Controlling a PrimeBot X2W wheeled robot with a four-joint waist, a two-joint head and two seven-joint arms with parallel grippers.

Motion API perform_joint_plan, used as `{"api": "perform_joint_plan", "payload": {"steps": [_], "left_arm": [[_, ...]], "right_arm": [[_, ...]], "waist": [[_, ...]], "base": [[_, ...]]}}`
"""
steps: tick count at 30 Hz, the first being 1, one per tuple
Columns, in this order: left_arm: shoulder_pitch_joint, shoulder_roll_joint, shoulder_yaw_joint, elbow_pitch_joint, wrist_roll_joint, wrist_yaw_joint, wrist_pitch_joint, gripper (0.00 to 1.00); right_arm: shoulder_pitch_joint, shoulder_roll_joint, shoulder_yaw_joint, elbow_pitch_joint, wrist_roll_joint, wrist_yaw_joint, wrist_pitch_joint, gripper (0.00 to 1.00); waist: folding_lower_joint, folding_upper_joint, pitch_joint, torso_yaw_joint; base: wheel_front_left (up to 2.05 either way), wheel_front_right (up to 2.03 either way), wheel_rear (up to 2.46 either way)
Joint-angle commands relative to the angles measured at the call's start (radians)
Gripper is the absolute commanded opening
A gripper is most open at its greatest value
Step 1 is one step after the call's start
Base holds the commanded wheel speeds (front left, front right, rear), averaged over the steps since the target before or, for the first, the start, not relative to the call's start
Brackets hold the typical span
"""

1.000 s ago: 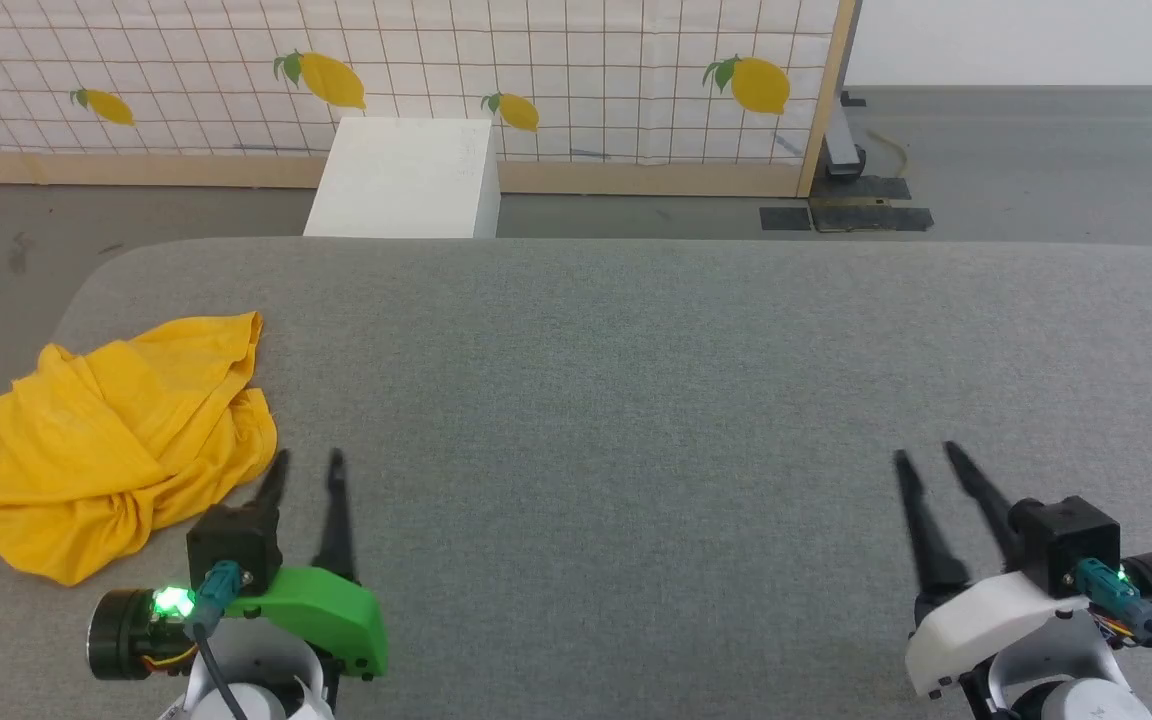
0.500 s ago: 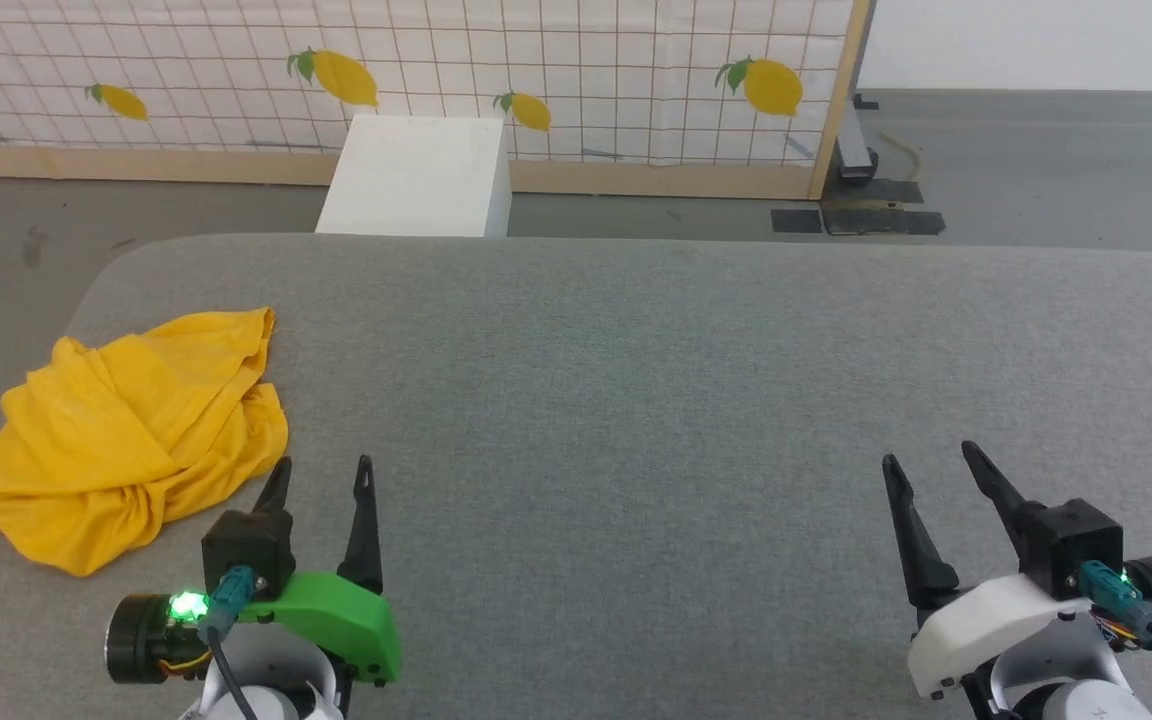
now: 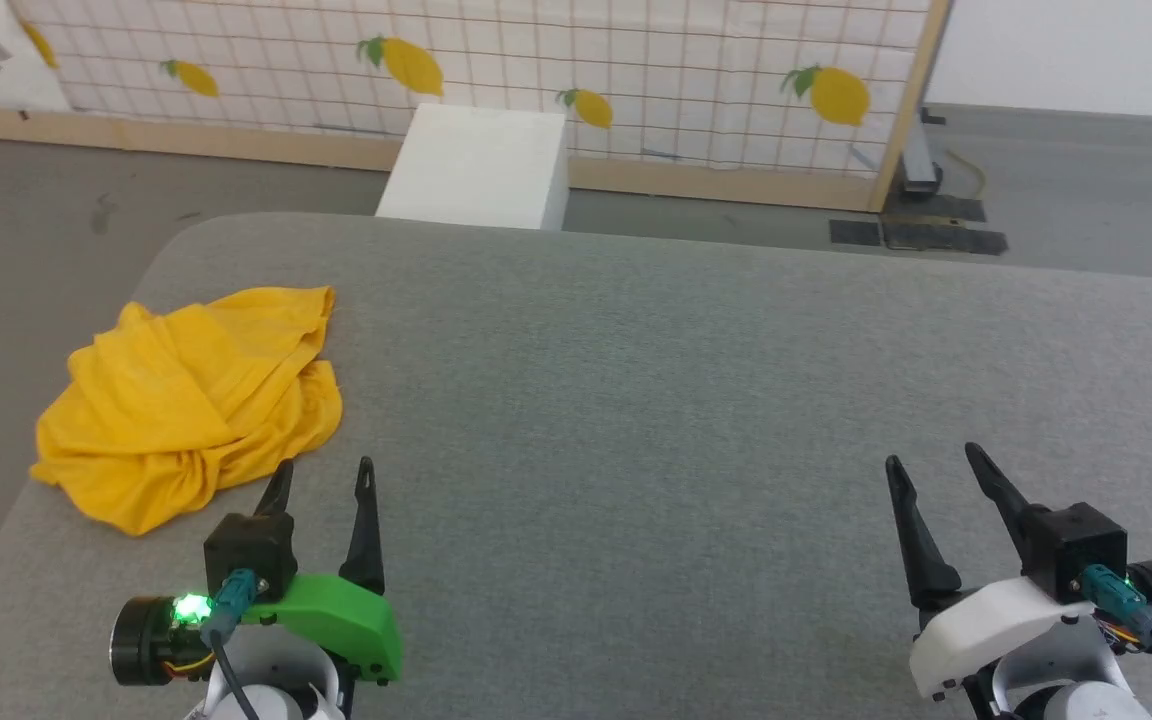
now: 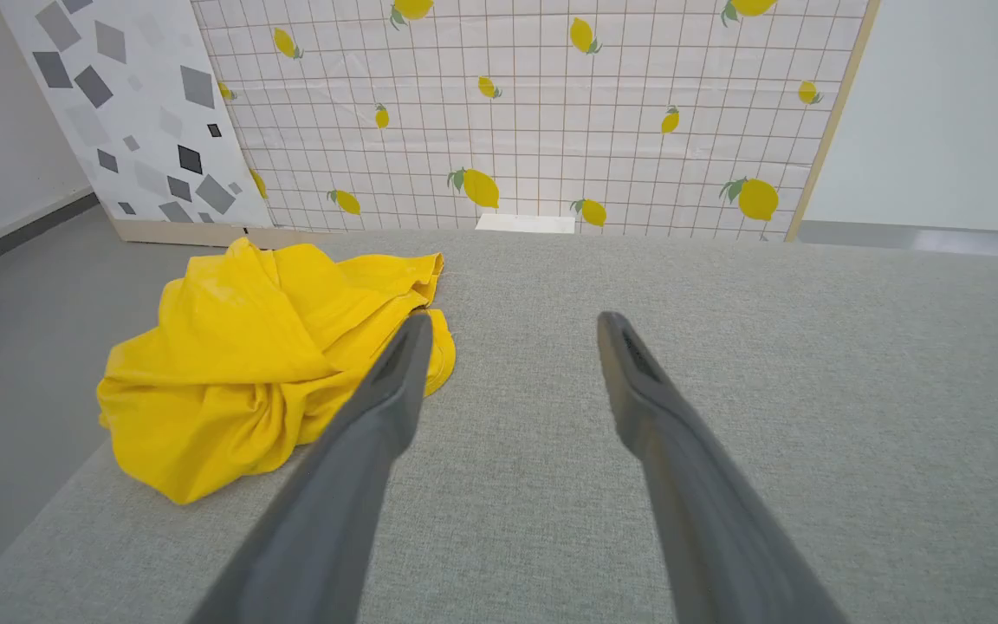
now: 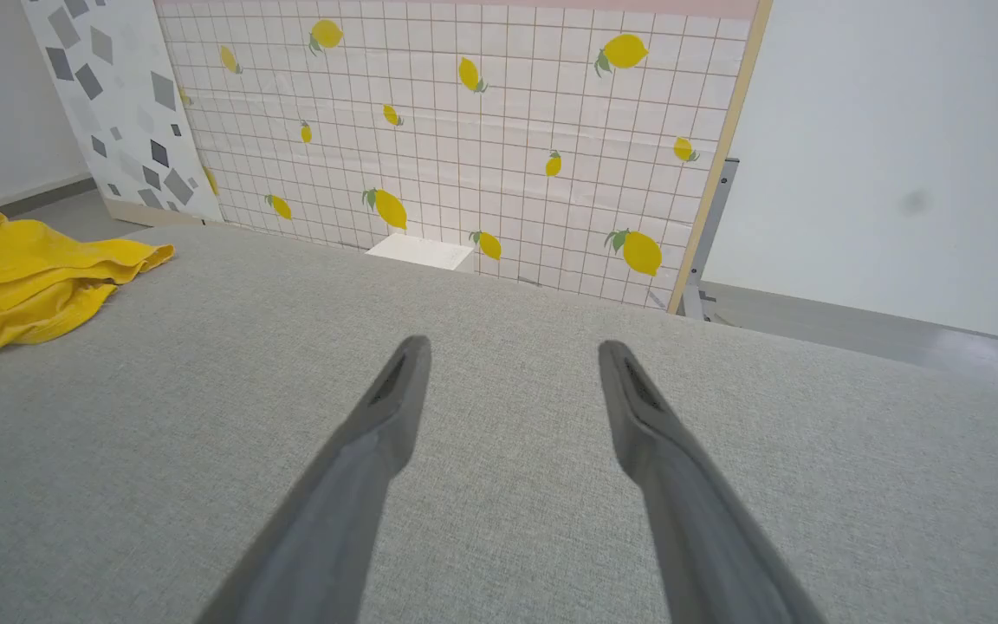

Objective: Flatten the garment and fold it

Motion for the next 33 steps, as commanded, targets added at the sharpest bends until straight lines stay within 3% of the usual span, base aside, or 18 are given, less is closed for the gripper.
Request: {"api": "perform_joint_plan", "payload": {"steps": [1,33], "left_arm": [[-0.025,0.007,-0.002,0.007,-0.015,0.008,-0.01,1.0],[-0.021,0.03,-0.002,0.034,-0.07,0.043,-0.075,1.0]], "right_arm": [[-0.012,0.001,-0.002,0.005,0.007,0.0,-0.009,1.0],[-0.044,0.001,0.009,0.035,0.022,-0.001,-0.049,1.0]], "waist": [[0.0,0.0,0.0,0.023],[0.0,0.0,0.01,0.197]], "base": [[0.0,0.0,0.0],[0.0,0.0,0.0]]}}
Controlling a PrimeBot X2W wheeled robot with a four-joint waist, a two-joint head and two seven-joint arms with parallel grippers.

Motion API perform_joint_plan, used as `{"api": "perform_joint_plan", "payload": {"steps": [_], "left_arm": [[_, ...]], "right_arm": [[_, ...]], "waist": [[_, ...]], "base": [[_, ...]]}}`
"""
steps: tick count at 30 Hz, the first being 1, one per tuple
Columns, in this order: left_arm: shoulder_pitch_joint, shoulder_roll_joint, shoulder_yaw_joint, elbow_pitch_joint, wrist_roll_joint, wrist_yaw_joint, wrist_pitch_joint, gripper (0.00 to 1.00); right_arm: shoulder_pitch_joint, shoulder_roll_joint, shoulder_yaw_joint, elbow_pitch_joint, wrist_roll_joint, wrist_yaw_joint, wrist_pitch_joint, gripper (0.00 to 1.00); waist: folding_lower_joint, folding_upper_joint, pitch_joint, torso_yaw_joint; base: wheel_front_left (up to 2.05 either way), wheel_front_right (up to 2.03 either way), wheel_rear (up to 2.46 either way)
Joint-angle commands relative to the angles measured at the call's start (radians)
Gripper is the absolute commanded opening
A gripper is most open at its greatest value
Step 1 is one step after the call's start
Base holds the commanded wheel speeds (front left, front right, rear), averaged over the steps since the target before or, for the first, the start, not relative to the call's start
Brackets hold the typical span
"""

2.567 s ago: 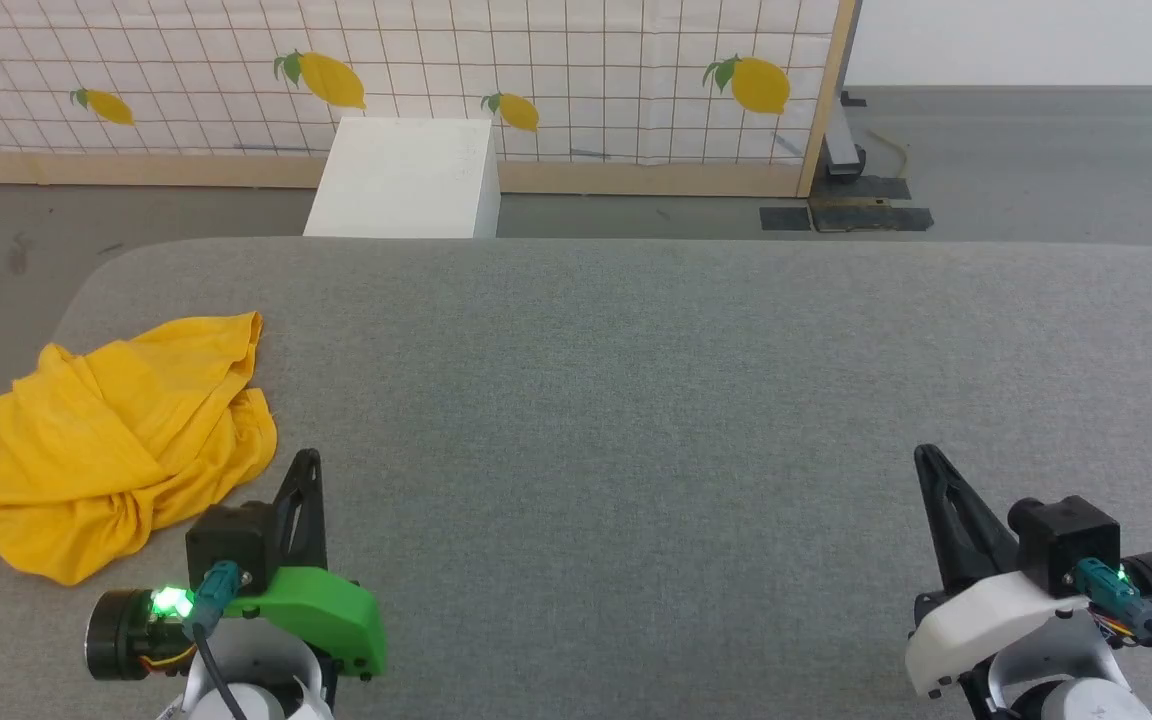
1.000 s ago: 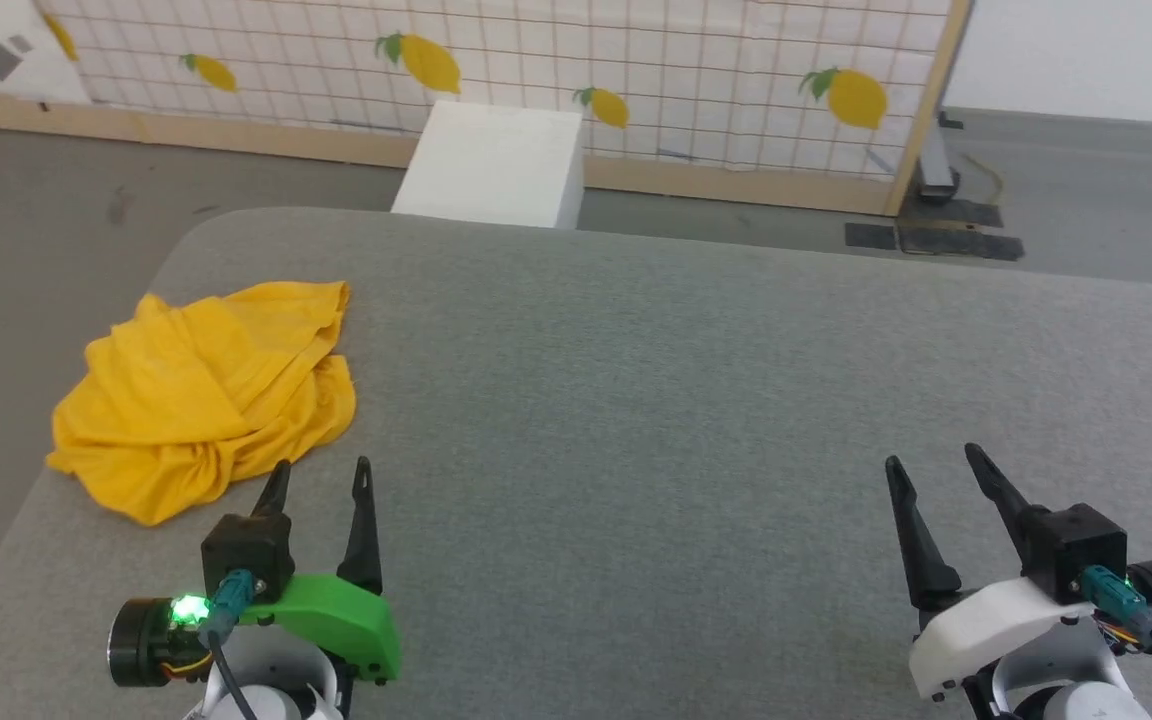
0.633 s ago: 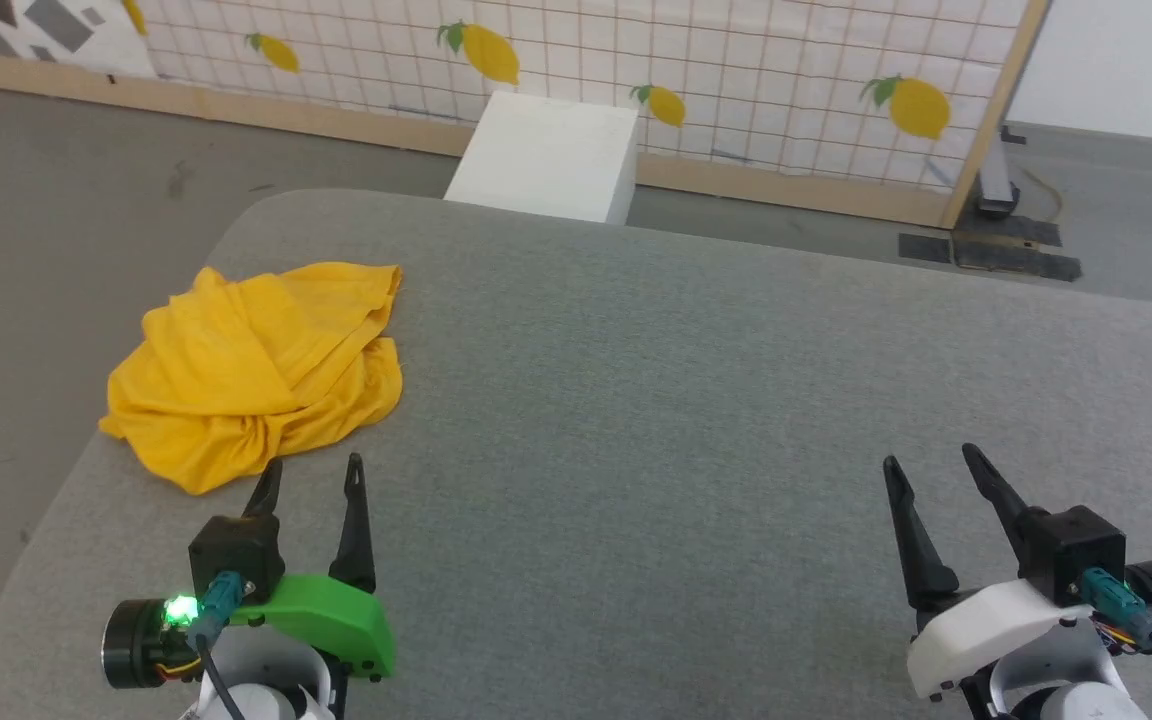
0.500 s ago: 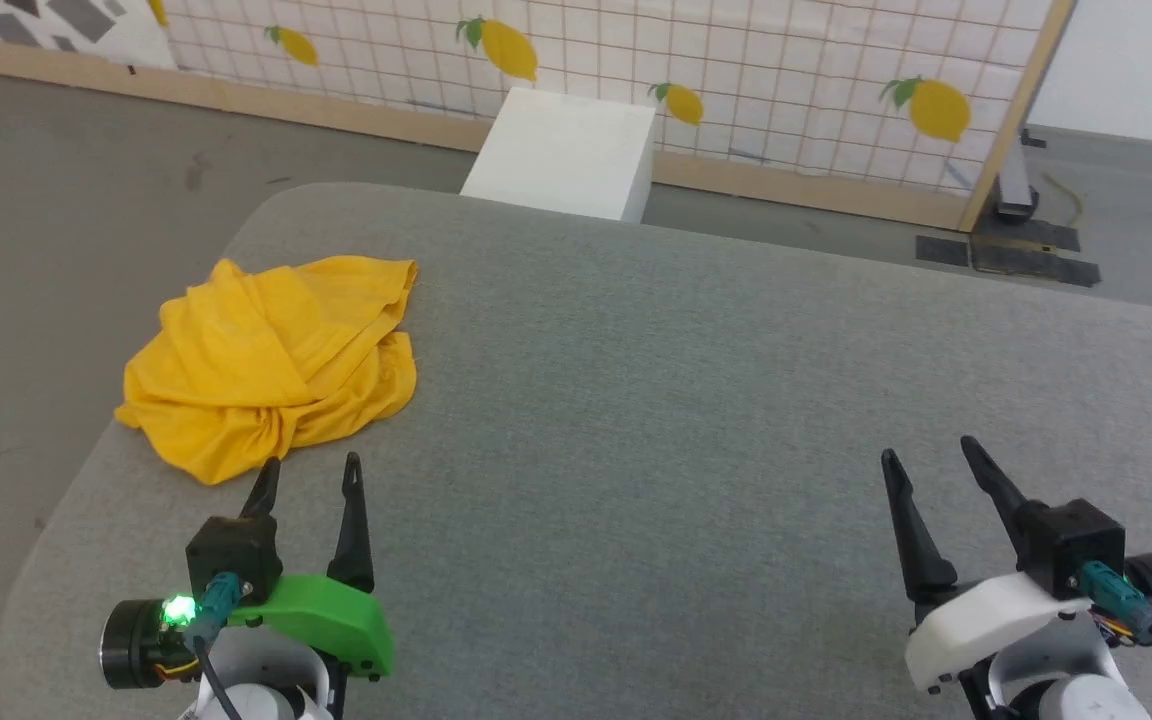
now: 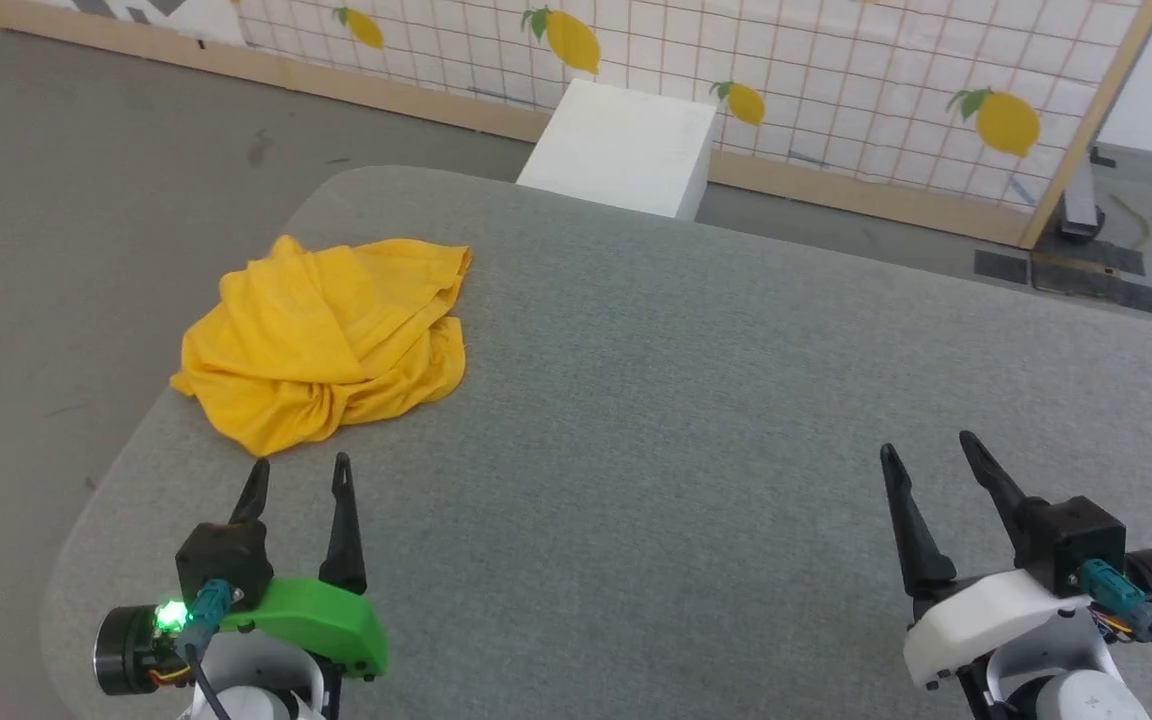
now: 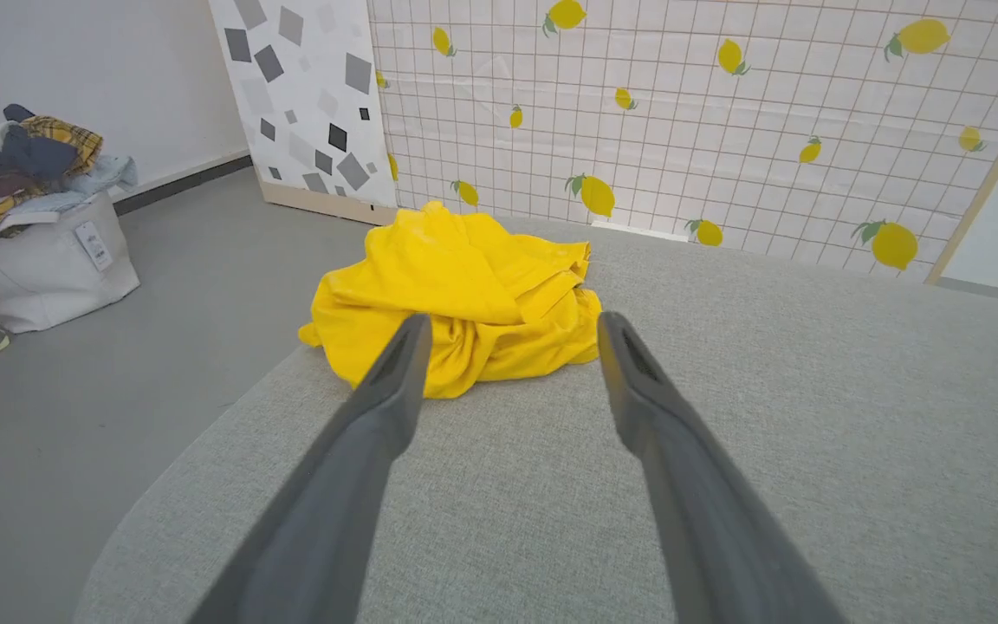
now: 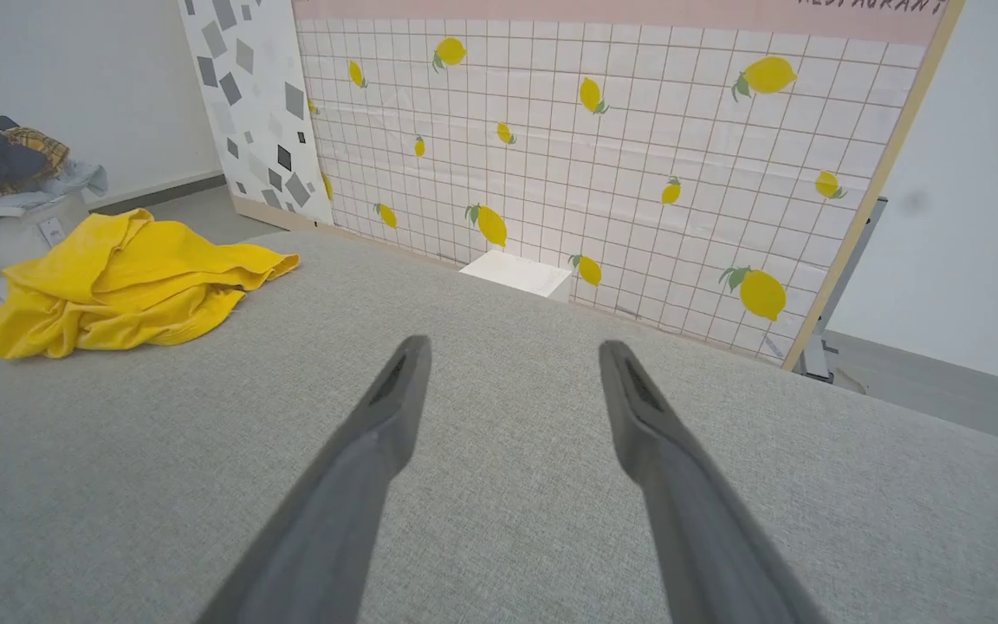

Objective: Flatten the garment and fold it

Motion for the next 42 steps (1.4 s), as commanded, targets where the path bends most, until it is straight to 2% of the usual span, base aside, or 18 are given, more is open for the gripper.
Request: {"api": "perform_joint_plan", "payload": {"steps": [1,42], "left_arm": [[-0.015,0.007,0.0,0.007,-0.012,0.009,-0.011,1.0],[-0.014,0.019,-0.006,0.072,-0.086,0.05,-0.095,1.0]], "right_arm": [[-0.021,0.001,0.001,0.006,0.009,-0.001,-0.009,1.0],[-0.044,0.002,0.001,0.051,0.038,-0.001,-0.061,1.0]], "waist": [[0.0,0.0,-0.001,0.011],[0.0,0.0,0.003,0.192]], "base": [[0.0,0.0,0.0],[0.0,0.0,0.0]]}}
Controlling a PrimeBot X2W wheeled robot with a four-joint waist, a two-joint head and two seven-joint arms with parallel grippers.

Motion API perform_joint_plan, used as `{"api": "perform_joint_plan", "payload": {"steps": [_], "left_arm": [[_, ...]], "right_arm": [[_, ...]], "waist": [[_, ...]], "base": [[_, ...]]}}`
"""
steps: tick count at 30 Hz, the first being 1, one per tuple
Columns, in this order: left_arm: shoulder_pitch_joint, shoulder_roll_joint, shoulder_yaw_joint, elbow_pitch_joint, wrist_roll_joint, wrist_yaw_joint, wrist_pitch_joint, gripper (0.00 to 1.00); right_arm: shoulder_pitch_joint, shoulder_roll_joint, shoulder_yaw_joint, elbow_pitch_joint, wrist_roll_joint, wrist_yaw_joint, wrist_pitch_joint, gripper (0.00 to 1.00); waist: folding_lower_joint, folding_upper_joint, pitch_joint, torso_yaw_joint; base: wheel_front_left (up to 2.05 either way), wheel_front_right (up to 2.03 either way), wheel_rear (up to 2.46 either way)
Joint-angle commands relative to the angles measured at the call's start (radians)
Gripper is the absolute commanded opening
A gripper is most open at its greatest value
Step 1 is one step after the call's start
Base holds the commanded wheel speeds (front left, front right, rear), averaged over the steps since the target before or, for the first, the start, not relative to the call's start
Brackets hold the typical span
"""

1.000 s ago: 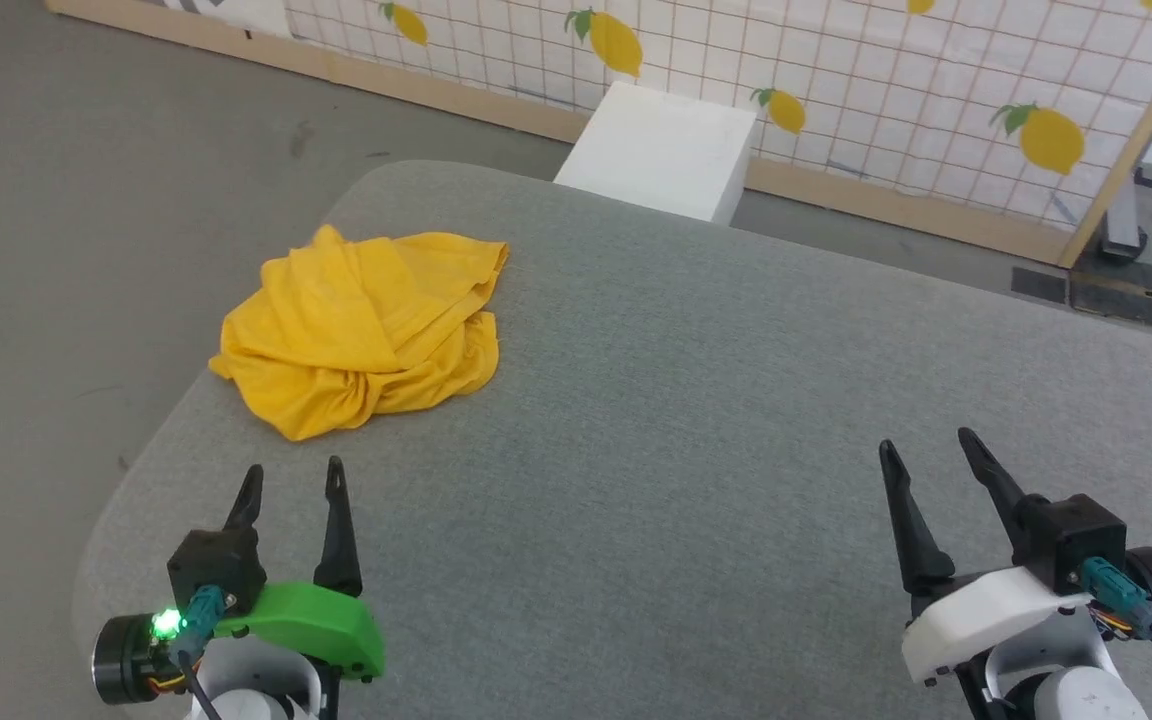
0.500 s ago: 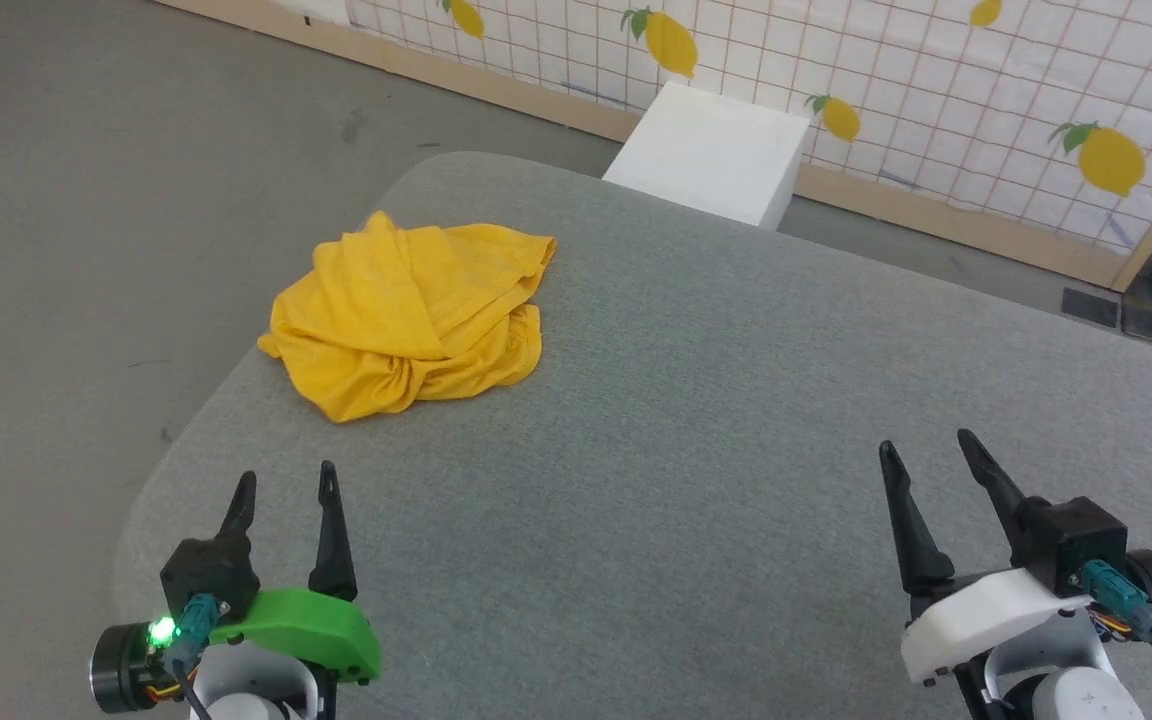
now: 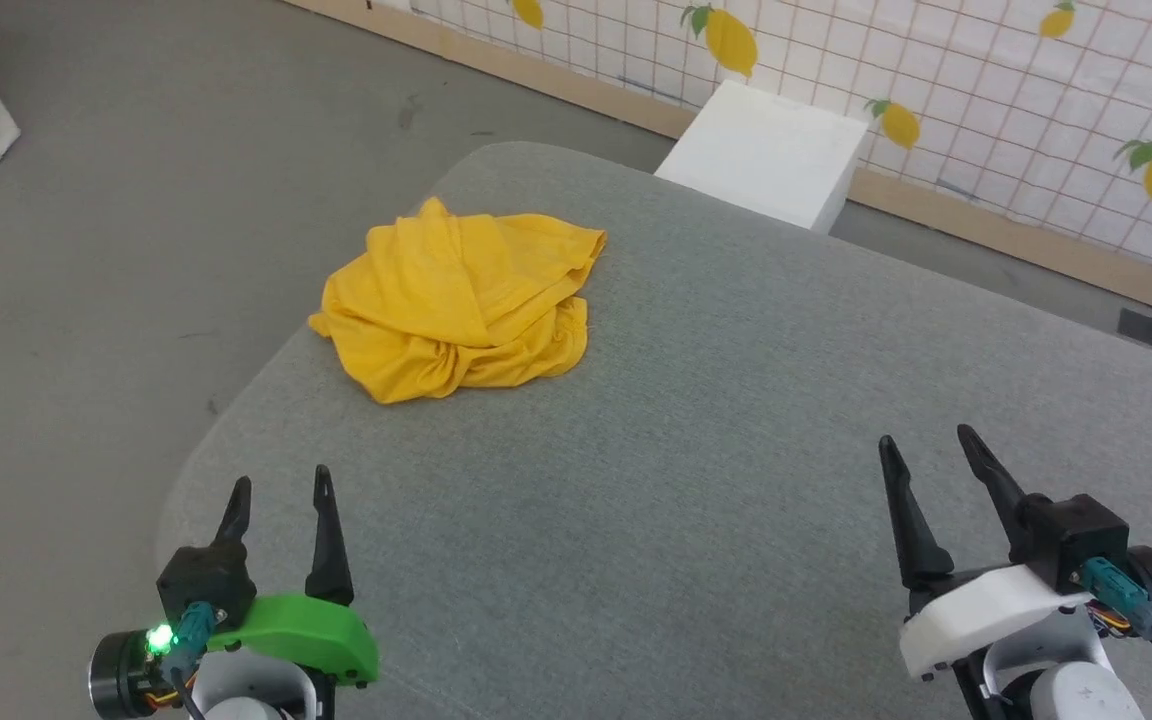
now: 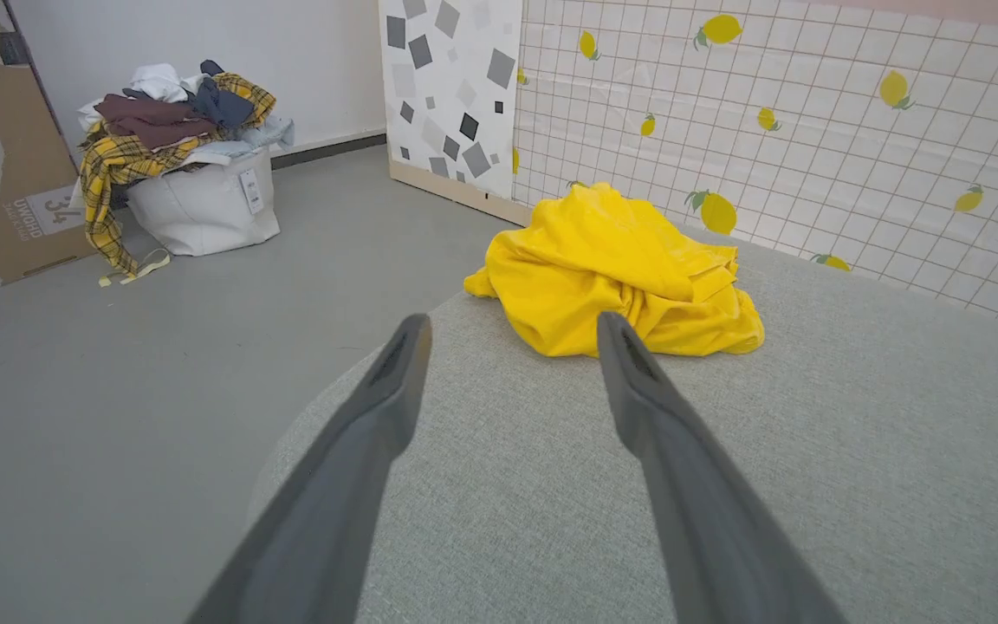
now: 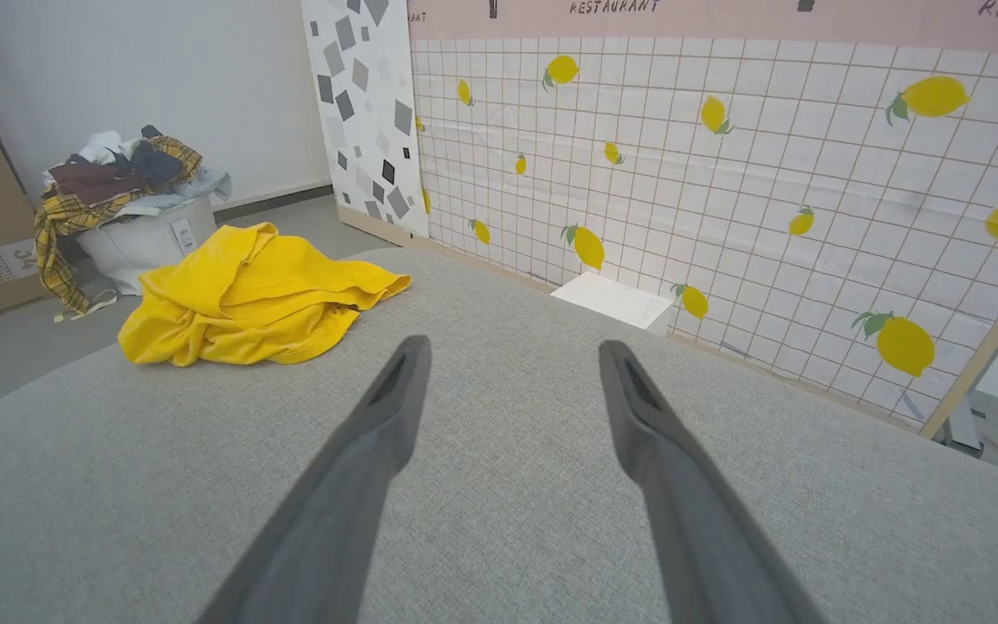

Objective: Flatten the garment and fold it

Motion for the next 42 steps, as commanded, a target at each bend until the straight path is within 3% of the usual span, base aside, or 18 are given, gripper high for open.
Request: {"api": "perform_joint_plan", "payload": {"steps": [1,13,21,27,31,42], "left_arm": [[-0.015,0.008,-0.003,0.007,-0.016,0.008,-0.011,1.0],[-0.031,0.014,-0.02,0.032,-0.038,0.016,-0.039,1.0],[-0.164,0.018,-0.065,0.083,-0.058,-0.029,-0.044,1.0],[-0.432,0.013,-0.083,0.23,-0.121,-0.117,0.047,1.0],[-0.595,0.021,-0.071,0.341,-0.16,-0.151,0.105,1.0],[-0.94,0.146,0.022,0.56,-0.332,-0.209,0.391,1.0]], "right_arm": [[-0.02,0.001,-0.001,0.004,0.01,-0.001,-0.01,1.0],[-0.029,0.002,-0.009,0.016,0.017,-0.002,-0.028,1.0],[-0.029,0.002,-0.035,-0.007,0.009,-0.002,-0.018,1.0],[-0.107,0.002,-0.005,-0.07,-0.056,-0.002,0.033,1.0],[-0.163,0.002,0.021,-0.098,-0.094,-0.002,0.059,1.0],[-0.287,-0.005,0.066,-0.137,-0.132,-0.002,0.077,1.0]], "waist": [[0.0,0.0,0.0,0.014],[0.0,0.0,0.006,0.095],[0.0,0.0,0.06,0.151],[0.0,0.0,0.234,0.087],[0.0,0.0,0.334,0.028],[0.0,0.0,0.584,-0.161]], "base": [[0.0,0.0,0.0],[0.0,0.0,0.0],[0.0,0.0,0.0],[0.0,0.0,0.0],[0.0,0.0,0.0],[0.0,0.0,0.0]]}}
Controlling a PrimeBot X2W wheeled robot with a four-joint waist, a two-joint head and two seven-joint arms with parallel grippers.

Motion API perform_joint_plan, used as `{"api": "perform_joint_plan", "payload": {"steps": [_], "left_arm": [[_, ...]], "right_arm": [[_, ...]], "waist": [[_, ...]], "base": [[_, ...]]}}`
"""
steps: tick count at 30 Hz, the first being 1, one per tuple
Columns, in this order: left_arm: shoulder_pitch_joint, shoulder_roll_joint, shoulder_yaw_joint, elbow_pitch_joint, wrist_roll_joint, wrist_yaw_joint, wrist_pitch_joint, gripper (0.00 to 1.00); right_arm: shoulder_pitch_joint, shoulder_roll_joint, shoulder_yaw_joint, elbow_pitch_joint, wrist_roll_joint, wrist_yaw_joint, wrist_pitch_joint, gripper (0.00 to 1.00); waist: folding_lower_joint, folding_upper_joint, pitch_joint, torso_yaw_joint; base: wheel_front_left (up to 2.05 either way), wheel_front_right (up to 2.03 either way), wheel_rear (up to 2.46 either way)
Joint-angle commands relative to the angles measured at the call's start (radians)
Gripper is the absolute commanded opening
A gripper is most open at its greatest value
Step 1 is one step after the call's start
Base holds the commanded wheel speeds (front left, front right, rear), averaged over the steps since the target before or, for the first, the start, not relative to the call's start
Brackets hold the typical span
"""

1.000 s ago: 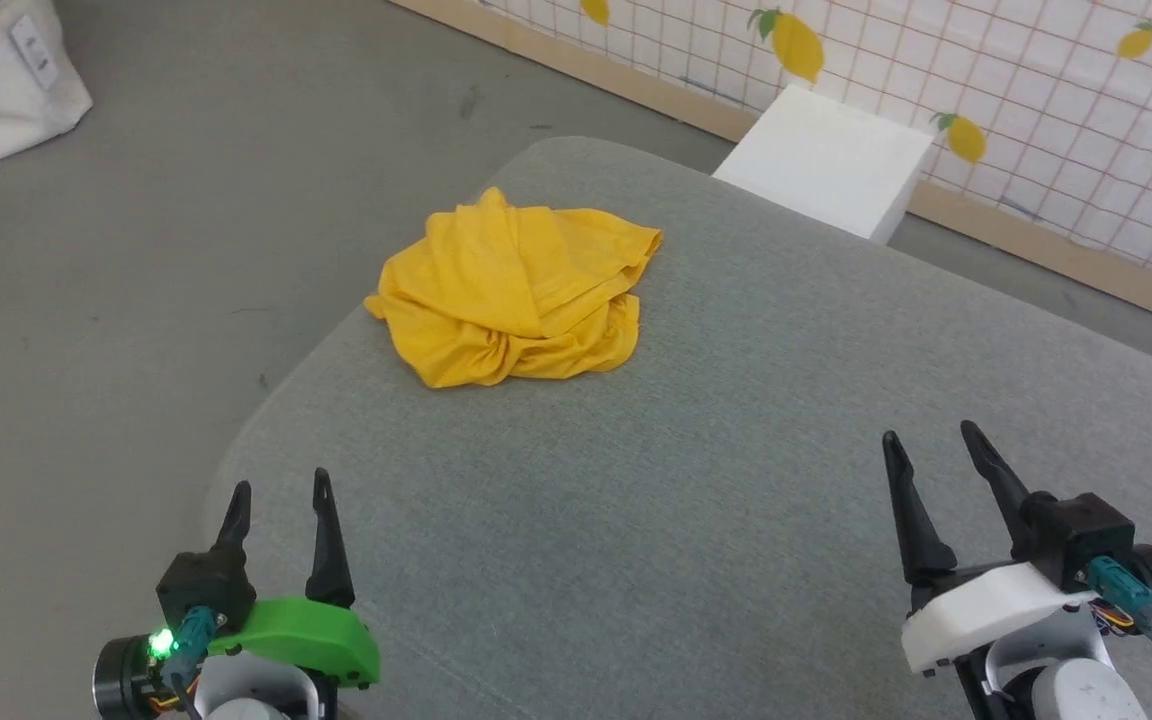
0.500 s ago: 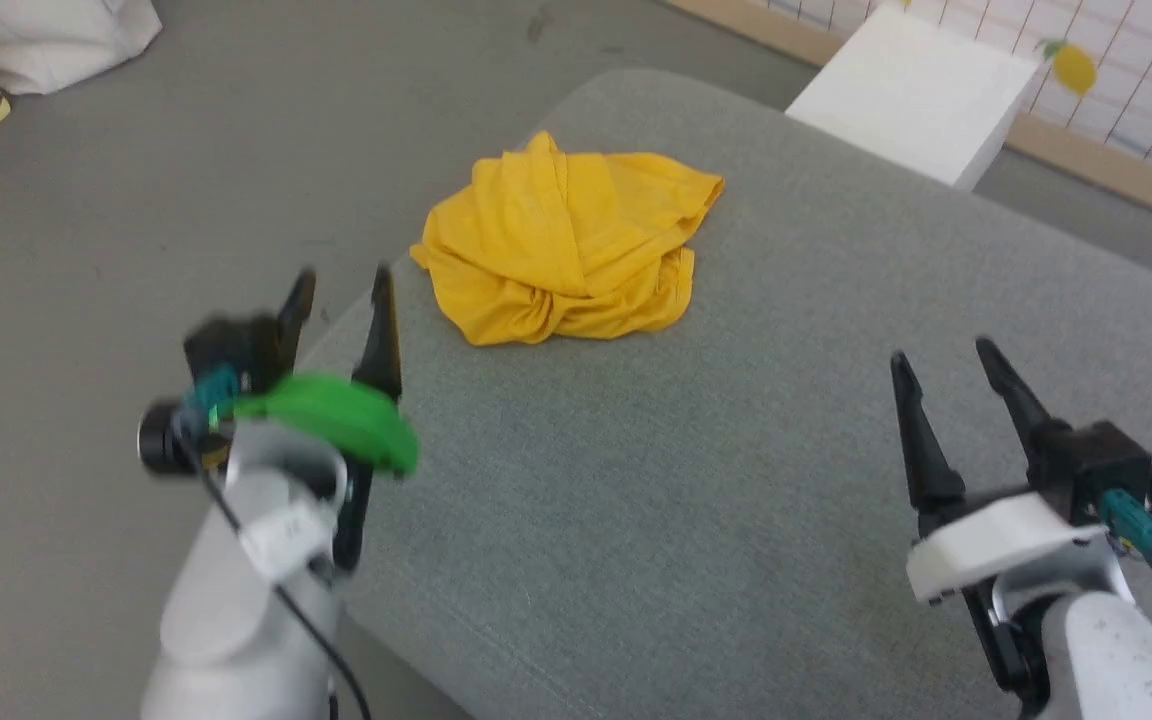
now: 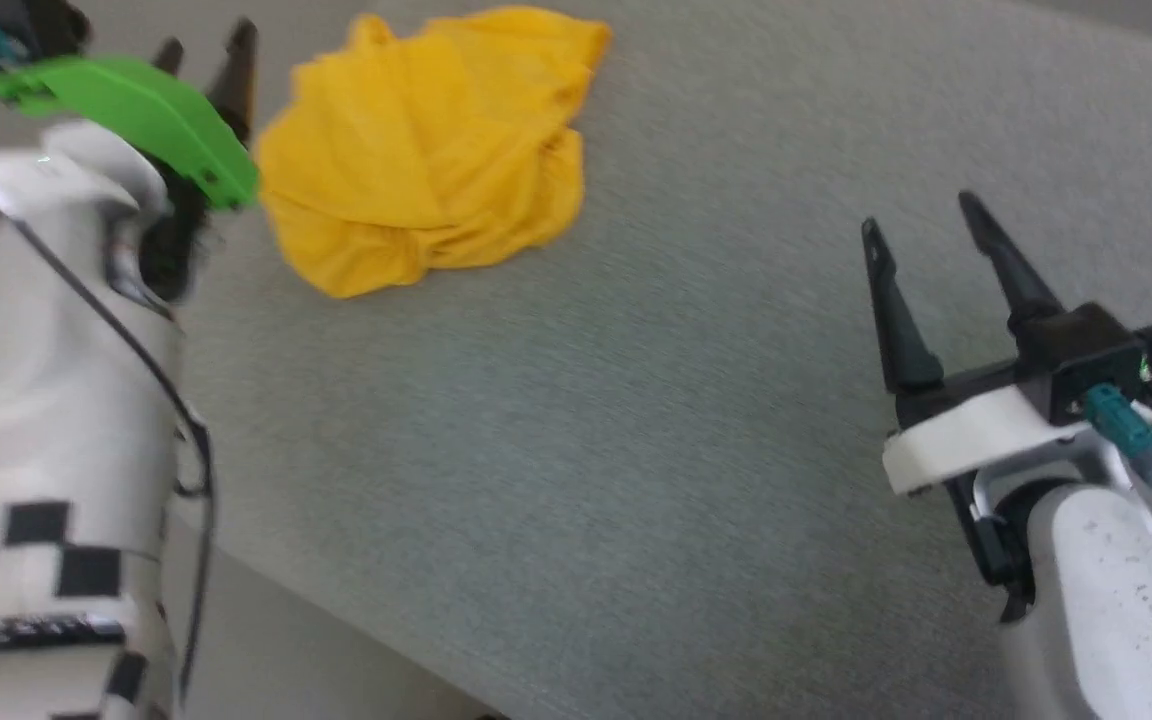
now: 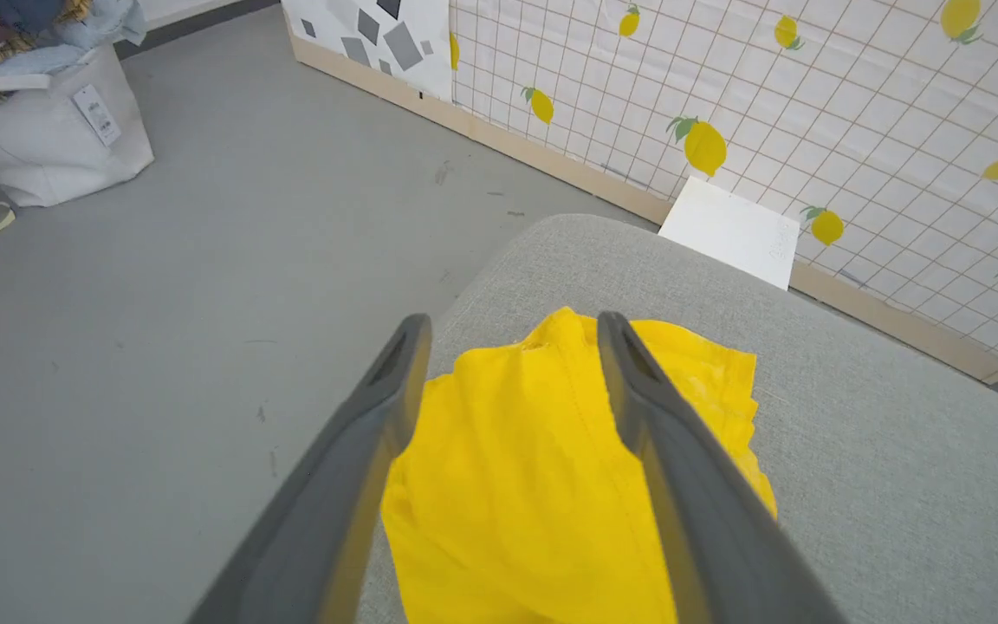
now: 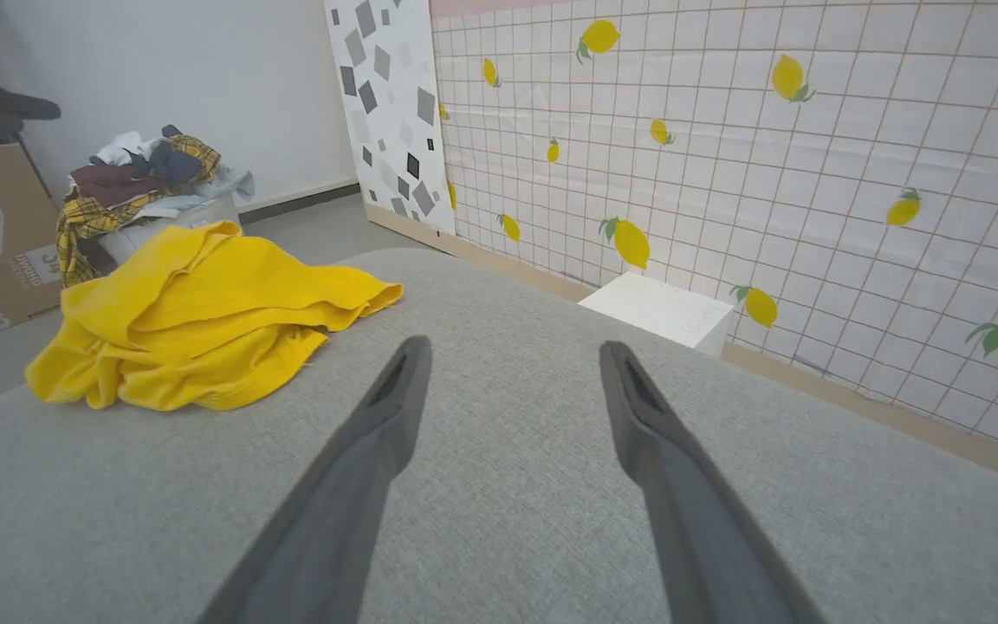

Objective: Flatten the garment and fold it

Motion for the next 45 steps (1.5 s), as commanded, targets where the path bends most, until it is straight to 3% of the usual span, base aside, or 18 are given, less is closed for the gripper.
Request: {"api": "perform_joint_plan", "payload": {"steps": [1,7,17,18,20,21,24,25,26,32,37,45], "left_arm": [[-0.029,0.018,0.016,0.012,-0.032,-0.006,0.034,1.0],[-0.074,0.085,0.081,0.025,-0.12,0.004,0.203,1.0],[0.047,0.107,0.069,0.038,-0.155,0.126,0.525,1.0],[0.064,0.11,0.063,0.033,-0.156,0.134,0.562,0.53],[0.092,0.118,0.054,0.008,-0.157,0.135,0.603,0.08],[0.101,0.126,0.052,-0.011,-0.153,0.133,0.601,0.0],[0.123,0.17,0.048,-0.098,-0.1,0.131,0.491,0.0],[0.126,0.211,0.044,-0.166,-0.026,0.139,0.322,0.0],[0.12,0.22,0.044,-0.191,0.004,0.147,0.247,0.0],[0.065,0.213,0.002,-0.279,0.102,0.134,-0.041,0.0],[0.0,0.16,-0.081,-0.336,0.161,0.104,-0.172,0.0],[-0.057,-0.007,-0.216,-0.372,0.161,0.05,-0.252,0.0]], "right_arm": [[-0.023,-0.004,0.004,-0.008,-0.005,-0.002,-0.002,1.0],[-0.053,-0.002,0.002,-0.009,0.005,-0.002,-0.027,1.0],[-0.068,0.002,-0.001,0.055,0.037,-0.002,-0.083,1.0],[-0.07,0.003,0.001,0.064,0.045,-0.002,-0.089,1.0],[-0.071,0.003,0.001,0.082,0.059,-0.002,-0.101,1.0],[-0.07,0.003,0.0,0.091,0.064,-0.002,-0.107,1.0],[-0.059,0.003,-0.005,0.122,0.082,-0.002,-0.124,1.0],[-0.031,0.003,-0.013,0.153,0.105,-0.002,-0.14,1.0],[-0.018,0.003,-0.017,0.165,0.118,-0.002,-0.147,1.0],[0.06,0.003,-0.044,0.216,0.174,-0.002,-0.171,1.0],[0.106,0.003,-0.066,0.224,0.191,-0.002,-0.176,1.0],[0.149,0.003,-0.085,0.214,0.215,-0.002,-0.172,1.0]], "waist": [[-0.0002,0.0,0.206,-0.194],[-0.0002,0.0,0.28,-0.266],[-0.0002,0.0,0.256,-0.31],[-0.0002,0.0,0.244,-0.312],[-0.0002,0.0,0.214,-0.316],[-0.0002,0.0,0.198,-0.316],[-0.0002,0.0,0.13,-0.32],[-0.0002,0.0,0.045,-0.326],[-0.0002,0.0,0.009,-0.33],[-0.0002,0.0,-0.172,-0.368],[-0.0002,0.0,-0.26,-0.42],[-0.0002,0.0,-0.307,-0.525]], "base": [[0.0,0.0,0.0],[0.0,0.0,0.0],[0.0,0.0,0.0],[0.0,0.0,0.0],[0.0,0.0,0.0],[0.0,0.0,0.0],[0.0,0.0,0.0],[0.0,0.0,0.0],[0.0,0.0,0.0],[0.0,0.0,0.0],[0.0,0.0,0.0],[0.0,0.0,0.0]]}}
